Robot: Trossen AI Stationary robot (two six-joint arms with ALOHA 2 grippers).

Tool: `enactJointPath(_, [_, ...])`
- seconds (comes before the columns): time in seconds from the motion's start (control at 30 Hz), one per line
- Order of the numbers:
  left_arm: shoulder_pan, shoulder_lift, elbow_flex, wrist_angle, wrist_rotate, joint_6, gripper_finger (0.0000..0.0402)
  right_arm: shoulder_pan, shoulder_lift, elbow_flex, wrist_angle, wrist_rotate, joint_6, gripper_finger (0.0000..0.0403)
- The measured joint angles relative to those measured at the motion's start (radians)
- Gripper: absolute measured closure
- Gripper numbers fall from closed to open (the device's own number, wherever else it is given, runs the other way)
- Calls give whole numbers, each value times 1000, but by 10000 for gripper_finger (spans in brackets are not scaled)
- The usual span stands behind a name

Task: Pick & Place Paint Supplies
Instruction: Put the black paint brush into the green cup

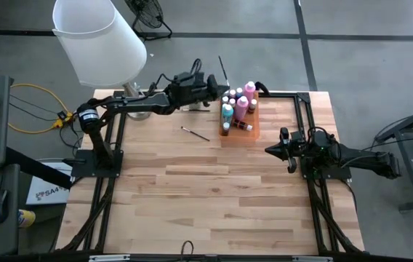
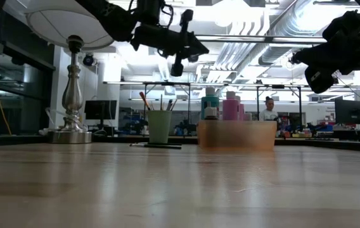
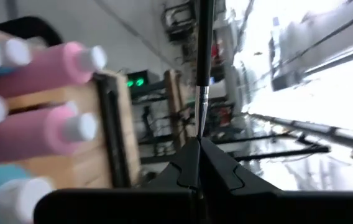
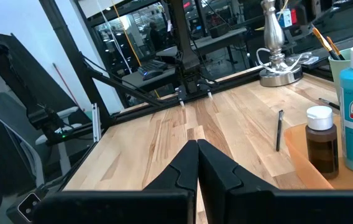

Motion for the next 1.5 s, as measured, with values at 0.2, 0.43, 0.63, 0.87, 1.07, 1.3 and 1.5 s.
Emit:
enactJointPath(0.2, [1, 0, 0, 82, -88, -86, 401, 0, 0, 0, 0, 0, 0, 401])
enactJointPath(0.43, [12, -2, 0, 154, -195, -177, 401, 0, 0, 0, 0, 0, 0, 401])
enactJointPath(0.63, [16, -2, 0, 171, -181, -54, 401, 0, 0, 0, 0, 0, 0, 401])
enactJointPath(0.87, [20, -8, 0, 2, 1, 427, 401, 0, 0, 0, 0, 0, 0, 401])
enactJointPath(1.07, [28, -112, 1, -287, 21, 906, 401, 0, 0, 0, 0, 0, 0, 401])
enactJointPath(1.3, [-2, -223, 2, -678, -133, 1507, 401, 0, 0, 0, 0, 0, 0, 401])
enactJointPath(1.5, [-47, -244, 2, -895, -439, 2029, 401, 0, 0, 0, 0, 0, 0, 401])
